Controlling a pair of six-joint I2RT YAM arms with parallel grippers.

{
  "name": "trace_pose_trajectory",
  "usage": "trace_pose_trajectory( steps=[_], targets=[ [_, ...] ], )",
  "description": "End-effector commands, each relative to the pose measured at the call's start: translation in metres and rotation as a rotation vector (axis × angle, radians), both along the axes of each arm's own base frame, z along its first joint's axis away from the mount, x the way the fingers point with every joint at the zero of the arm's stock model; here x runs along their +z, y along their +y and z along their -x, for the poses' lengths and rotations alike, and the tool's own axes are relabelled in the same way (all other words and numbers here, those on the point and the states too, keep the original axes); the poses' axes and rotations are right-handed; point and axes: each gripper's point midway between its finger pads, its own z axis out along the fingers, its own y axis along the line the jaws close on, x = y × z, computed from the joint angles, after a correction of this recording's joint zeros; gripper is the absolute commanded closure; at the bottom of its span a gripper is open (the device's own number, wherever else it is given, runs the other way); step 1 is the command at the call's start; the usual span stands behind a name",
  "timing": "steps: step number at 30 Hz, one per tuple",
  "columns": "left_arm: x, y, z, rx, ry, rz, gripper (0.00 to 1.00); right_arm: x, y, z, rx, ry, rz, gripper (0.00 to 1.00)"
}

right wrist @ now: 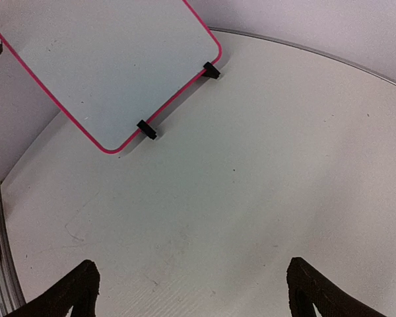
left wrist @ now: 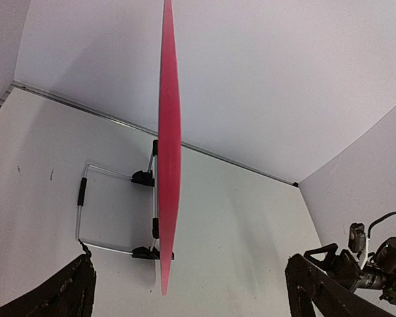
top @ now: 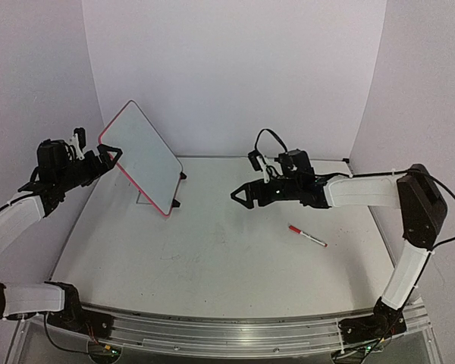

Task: Write a sentence on the whiteboard
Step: Move the whiteboard to the center of the board.

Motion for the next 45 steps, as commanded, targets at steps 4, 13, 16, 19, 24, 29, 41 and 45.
trace_pose_trajectory(
  steps=[4, 13, 16, 19, 24, 29, 41, 45],
  targets=[
    [0.007, -0.015, -0.025, -0.085, -0.113, 0.031, 0.12, 0.005, 0.073, 0.011, 0.113, -0.039, -0.078, 0.08],
    [-0.007, -0.013, -0.031, -0.07, -0.09, 0.018, 0.72, -0.014, 0.097, 0.016, 0.126, -0.01, -0.081, 0.09],
    [-0.01, -0.012, -0.03, -0.067, -0.079, 0.017, 0.83, -0.018, 0.097, 0.014, 0.117, -0.004, -0.077, 0.09],
    [-0.014, -0.012, -0.029, -0.063, -0.055, 0.024, 0.92, -0.019, 0.097, 0.013, 0.107, -0.001, -0.075, 0.09],
    [-0.019, -0.015, -0.028, -0.073, -0.02, 0.056, 1.0, -0.02, 0.096, 0.013, 0.098, 0.0, -0.073, 0.09],
    [-0.017, -0.029, -0.021, -0.17, -0.028, 0.061, 1.0, -0.021, 0.097, 0.016, 0.105, -0.006, -0.067, 0.09],
    [-0.023, -0.085, 0.01, -0.557, -0.025, -0.006, 1.0, -0.038, 0.104, 0.039, 0.143, -0.045, 0.016, 0.1],
    [-0.031, -0.116, 0.021, -0.664, 0.005, -0.049, 1.0, -0.046, 0.099, 0.05, 0.125, -0.065, 0.061, 0.12]
  ],
)
